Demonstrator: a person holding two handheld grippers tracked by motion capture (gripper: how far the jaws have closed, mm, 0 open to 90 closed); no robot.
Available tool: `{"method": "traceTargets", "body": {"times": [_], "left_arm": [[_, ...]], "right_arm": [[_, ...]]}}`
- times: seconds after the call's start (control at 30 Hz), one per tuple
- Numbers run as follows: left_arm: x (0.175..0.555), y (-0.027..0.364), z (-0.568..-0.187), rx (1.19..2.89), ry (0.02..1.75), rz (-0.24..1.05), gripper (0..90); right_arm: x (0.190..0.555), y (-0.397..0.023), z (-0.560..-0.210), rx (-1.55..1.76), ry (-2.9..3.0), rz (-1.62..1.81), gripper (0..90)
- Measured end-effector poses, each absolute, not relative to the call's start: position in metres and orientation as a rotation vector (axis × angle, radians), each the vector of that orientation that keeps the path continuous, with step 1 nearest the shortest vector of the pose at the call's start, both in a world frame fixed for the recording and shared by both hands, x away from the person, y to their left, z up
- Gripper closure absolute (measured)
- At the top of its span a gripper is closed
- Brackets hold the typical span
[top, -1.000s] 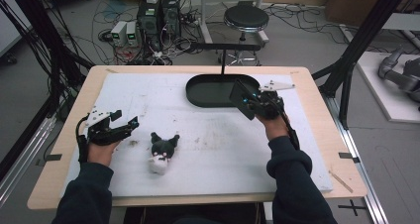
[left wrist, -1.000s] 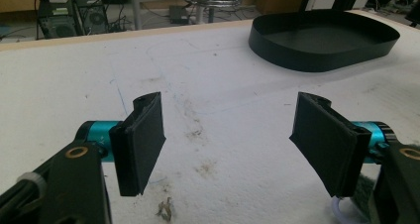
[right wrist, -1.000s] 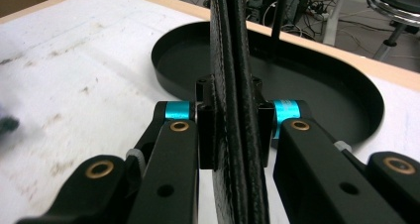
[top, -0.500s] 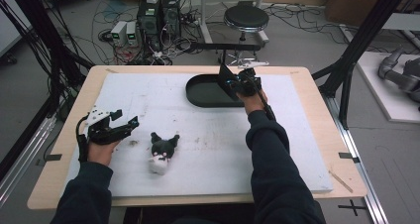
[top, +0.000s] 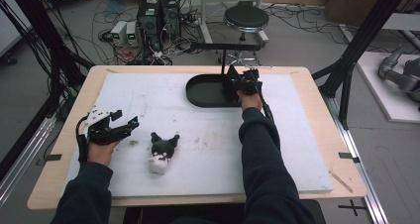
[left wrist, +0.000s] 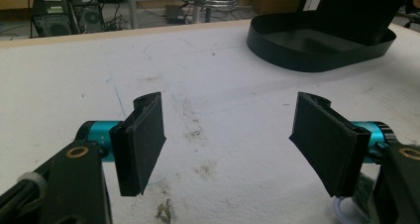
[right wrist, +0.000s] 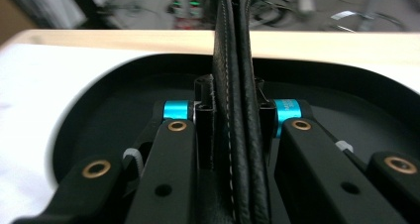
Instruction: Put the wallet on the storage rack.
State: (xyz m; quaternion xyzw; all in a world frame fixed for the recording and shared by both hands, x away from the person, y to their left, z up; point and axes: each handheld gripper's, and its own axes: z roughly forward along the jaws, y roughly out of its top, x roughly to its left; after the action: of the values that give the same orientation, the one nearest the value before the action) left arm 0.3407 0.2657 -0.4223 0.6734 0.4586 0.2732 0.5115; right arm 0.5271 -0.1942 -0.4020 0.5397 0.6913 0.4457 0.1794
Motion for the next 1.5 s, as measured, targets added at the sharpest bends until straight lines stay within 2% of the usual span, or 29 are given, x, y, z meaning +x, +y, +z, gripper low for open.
{"method": "traceTargets", "body": {"times": [0.17,0.37,0.53,0.77,0.9,1.1,1.43,1.5], "left_arm": [[0.341,0.265,-0.422,1.624,1.102,0.659,28.4],[0.342,0.265,-0.423,1.623,1.103,0.658,28.4],[0.341,0.266,-0.422,1.623,1.101,0.658,28.4],[0.341,0.265,-0.422,1.621,1.103,0.660,28.4],[0.341,0.266,-0.422,1.619,1.104,0.661,28.5],[0.341,0.266,-0.422,1.617,1.109,0.660,28.4],[0.341,0.266,-0.423,1.626,1.108,0.658,28.4],[0.341,0.265,-0.423,1.628,1.107,0.658,28.4]], "right_arm": [[0.531,-0.206,-0.404,1.604,1.897,1.300,79.5],[0.531,-0.198,-0.405,1.554,1.900,1.381,79.5],[0.535,-0.197,-0.415,1.581,1.941,1.292,78.1],[0.535,-0.205,-0.415,1.587,1.923,1.090,63.5],[0.534,-0.203,-0.416,1.542,1.932,0.939,44.0],[0.534,-0.216,-0.417,1.625,1.880,0.869,35.7],[0.521,-0.241,-0.399,1.596,1.888,0.900,35.1],[0.515,-0.248,-0.391,1.569,1.909,0.912,40.1]]}}
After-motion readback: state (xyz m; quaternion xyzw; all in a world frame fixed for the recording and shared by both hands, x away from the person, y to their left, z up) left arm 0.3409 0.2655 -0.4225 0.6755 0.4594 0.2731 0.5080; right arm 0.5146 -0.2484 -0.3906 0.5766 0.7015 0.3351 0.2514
